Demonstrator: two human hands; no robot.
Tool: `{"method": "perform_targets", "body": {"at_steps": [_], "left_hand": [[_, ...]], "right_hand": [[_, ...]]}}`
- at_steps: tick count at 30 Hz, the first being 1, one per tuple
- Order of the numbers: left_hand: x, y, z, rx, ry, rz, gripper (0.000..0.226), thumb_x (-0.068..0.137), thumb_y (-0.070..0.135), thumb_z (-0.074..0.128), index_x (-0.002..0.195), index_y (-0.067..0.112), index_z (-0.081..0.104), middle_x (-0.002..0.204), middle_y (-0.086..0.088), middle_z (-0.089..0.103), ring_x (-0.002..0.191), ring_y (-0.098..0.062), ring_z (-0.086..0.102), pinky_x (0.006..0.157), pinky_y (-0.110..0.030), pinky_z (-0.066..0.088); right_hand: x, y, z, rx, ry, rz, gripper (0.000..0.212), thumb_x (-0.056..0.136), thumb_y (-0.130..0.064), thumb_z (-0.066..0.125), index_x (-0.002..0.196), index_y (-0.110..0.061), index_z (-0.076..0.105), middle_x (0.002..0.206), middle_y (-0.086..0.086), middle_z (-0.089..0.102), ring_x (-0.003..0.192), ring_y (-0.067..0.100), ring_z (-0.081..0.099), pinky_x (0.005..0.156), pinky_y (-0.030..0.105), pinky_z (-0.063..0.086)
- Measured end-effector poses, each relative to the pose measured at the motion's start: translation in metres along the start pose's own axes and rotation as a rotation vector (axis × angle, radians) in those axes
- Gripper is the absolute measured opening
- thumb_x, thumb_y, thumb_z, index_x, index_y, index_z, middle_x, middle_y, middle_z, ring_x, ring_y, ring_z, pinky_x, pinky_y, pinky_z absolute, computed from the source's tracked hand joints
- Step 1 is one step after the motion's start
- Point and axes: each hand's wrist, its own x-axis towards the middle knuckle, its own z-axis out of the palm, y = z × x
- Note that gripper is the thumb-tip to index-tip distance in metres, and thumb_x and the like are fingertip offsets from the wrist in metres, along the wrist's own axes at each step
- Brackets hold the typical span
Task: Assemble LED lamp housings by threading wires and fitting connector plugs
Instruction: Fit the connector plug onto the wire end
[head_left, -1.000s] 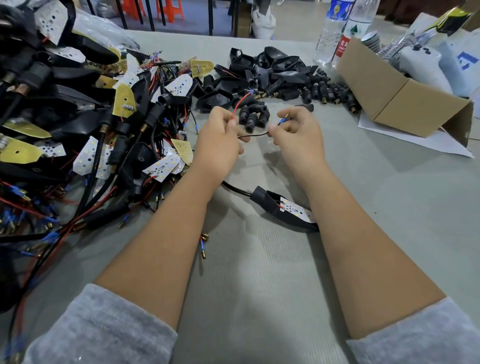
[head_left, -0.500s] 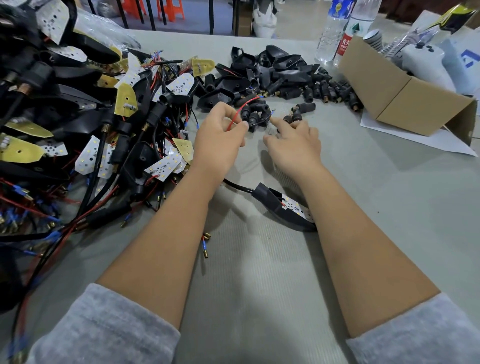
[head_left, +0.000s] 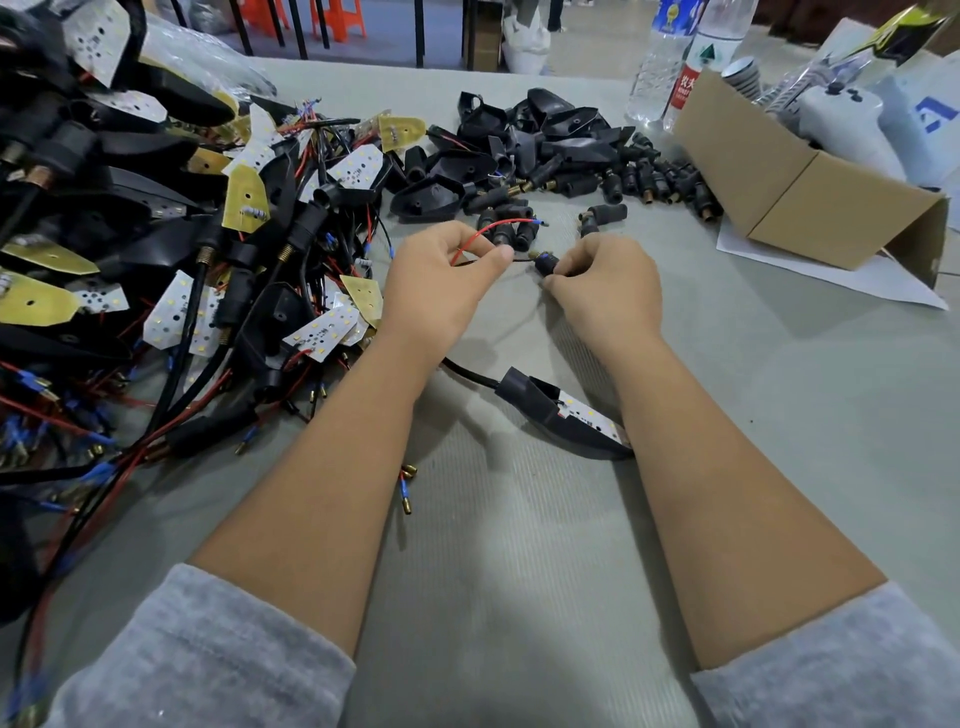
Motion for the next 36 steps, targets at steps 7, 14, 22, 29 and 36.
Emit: {"method": "perform_targets", "body": {"at_steps": [7, 14, 22, 29, 36], "left_hand": [[0.004, -0.004, 0.000, 0.112, -0.012, -0.023, 0.024, 0.094, 0.032, 0.061, 0.072, 0.029, 0.052, 0.065, 0.012, 0.051, 0.049, 0.005, 0.042, 0.049, -0.010, 0.033], [0.005, -0.004, 0.000, 0.153, -0.023, -0.041, 0.030, 0.100, 0.034, 0.049, 0.074, 0.020, 0.050, 0.066, 0.010, 0.048, 0.046, 0.005, 0.041, 0.047, -0.010, 0.033], [0.003, 0.000, -0.001, 0.054, -0.024, -0.073, 0.027, 0.101, 0.033, 0.048, 0.084, 0.014, 0.056, 0.067, 0.010, 0.051, 0.054, -0.003, 0.042, 0.047, -0.010, 0.033], [0.005, -0.001, -0.003, -0.001, -0.015, -0.080, 0.026, 0.101, 0.034, 0.048, 0.088, 0.013, 0.056, 0.071, 0.002, 0.043, 0.060, -0.010, 0.034, 0.059, -0.028, 0.032], [0.005, 0.000, -0.002, -0.017, -0.004, -0.076, 0.025, 0.100, 0.034, 0.050, 0.087, 0.015, 0.058, 0.068, 0.006, 0.044, 0.057, -0.008, 0.035, 0.054, -0.022, 0.032]], "right_hand": [[-0.007, -0.011, -0.001, 0.466, 0.047, 0.119, 0.016, 0.081, -0.018, 0.065, 0.073, -0.017, 0.051, 0.079, 0.005, 0.069, 0.066, 0.015, 0.055, 0.063, 0.031, 0.044], [-0.004, -0.008, -0.008, 1.130, 0.024, 0.283, 0.015, 0.091, -0.003, 0.064, 0.090, -0.008, 0.050, 0.072, 0.008, 0.066, 0.061, 0.011, 0.063, 0.062, 0.021, 0.052], [0.002, -0.008, -0.007, 1.489, -0.186, 0.460, 0.012, 0.102, -0.009, 0.045, 0.094, -0.010, 0.053, 0.082, 0.008, 0.062, 0.068, 0.013, 0.057, 0.065, 0.021, 0.053], [-0.001, -0.007, -0.013, 1.554, -0.224, 0.490, 0.018, 0.102, -0.011, 0.045, 0.090, -0.005, 0.057, 0.085, 0.006, 0.066, 0.077, 0.014, 0.062, 0.076, 0.023, 0.054], [-0.003, -0.009, -0.012, 1.554, -0.249, 0.459, 0.013, 0.101, -0.007, 0.047, 0.098, 0.001, 0.057, 0.082, 0.010, 0.068, 0.076, 0.019, 0.067, 0.073, 0.025, 0.058]]}}
